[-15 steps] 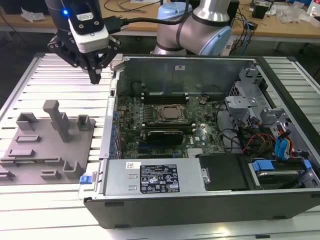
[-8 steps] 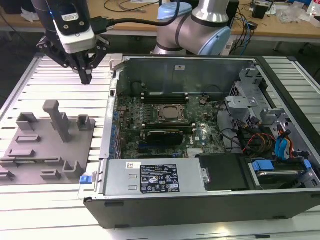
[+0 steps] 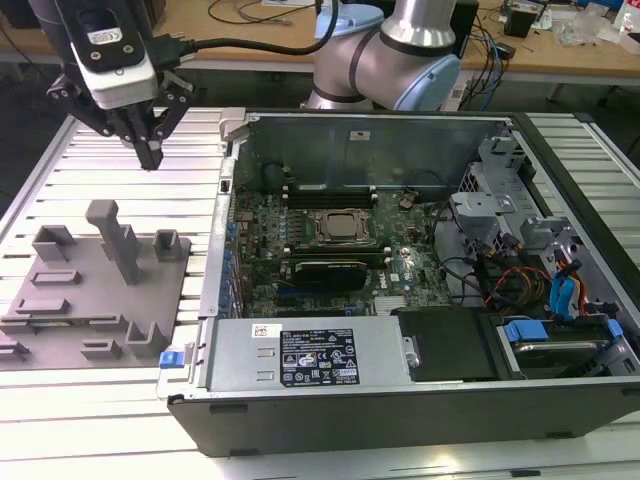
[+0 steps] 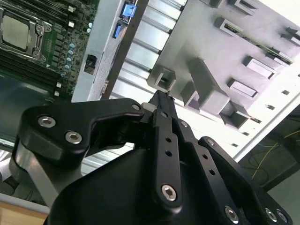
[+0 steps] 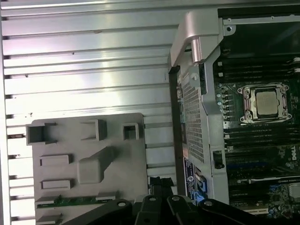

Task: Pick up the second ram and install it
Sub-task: 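Reach for the second ram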

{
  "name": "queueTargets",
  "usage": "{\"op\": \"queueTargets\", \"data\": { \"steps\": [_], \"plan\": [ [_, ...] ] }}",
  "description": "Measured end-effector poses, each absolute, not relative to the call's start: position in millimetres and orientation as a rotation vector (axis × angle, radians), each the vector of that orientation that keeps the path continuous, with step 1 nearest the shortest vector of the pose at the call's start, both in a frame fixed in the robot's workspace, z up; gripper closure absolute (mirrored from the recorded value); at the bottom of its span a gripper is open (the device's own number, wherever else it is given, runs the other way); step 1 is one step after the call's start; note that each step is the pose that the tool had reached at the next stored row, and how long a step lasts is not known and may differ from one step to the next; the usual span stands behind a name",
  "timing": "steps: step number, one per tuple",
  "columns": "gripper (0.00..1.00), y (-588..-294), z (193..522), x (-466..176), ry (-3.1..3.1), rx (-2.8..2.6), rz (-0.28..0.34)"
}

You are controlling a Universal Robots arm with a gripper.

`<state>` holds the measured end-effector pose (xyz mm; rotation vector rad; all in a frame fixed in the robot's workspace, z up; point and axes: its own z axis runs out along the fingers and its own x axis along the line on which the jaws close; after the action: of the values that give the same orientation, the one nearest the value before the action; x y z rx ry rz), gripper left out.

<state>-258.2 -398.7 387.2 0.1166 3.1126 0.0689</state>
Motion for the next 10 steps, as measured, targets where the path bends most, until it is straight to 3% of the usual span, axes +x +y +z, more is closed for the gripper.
{"op": "queueTargets", "data": {
  "steps": [10],
  "plan": [
    [0.89, -399, 386, -280, 3.113, 0.117, 0.069]
  ]
}}
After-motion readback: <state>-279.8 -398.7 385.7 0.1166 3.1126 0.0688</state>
